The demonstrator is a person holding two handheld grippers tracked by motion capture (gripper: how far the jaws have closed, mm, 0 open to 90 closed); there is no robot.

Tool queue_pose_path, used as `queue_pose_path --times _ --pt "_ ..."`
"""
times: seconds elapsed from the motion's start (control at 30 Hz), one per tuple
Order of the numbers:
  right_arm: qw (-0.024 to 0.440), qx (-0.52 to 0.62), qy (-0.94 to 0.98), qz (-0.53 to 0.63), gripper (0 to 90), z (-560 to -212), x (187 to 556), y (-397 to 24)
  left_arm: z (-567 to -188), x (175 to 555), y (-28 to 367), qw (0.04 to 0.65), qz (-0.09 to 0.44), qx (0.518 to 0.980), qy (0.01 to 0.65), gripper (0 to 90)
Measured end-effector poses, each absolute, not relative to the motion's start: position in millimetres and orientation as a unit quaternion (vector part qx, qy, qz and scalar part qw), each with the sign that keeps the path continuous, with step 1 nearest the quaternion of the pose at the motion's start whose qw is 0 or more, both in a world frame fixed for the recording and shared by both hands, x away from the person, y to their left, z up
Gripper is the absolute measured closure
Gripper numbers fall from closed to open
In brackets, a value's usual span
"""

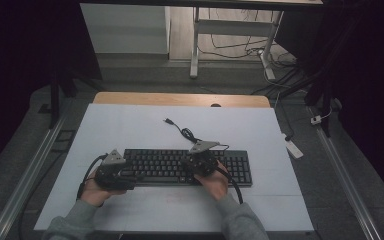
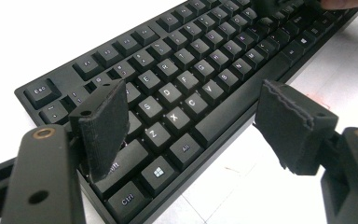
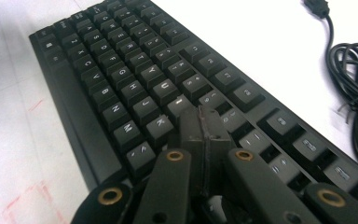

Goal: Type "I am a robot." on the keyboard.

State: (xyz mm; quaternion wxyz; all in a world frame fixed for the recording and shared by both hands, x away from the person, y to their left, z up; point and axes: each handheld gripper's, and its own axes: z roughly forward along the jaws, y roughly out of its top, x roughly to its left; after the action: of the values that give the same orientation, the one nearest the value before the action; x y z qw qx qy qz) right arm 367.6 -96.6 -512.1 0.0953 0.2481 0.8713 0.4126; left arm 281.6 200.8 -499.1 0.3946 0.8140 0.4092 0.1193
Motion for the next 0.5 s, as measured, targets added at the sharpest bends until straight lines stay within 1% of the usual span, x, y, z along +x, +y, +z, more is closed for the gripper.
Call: queue_pose_path --times 0.5 --pt "0.1 0.255 0.873 0.404 89.4 -515 378 -82 -500 283 202 0.394 0.115 0.815 0.409 26.0"
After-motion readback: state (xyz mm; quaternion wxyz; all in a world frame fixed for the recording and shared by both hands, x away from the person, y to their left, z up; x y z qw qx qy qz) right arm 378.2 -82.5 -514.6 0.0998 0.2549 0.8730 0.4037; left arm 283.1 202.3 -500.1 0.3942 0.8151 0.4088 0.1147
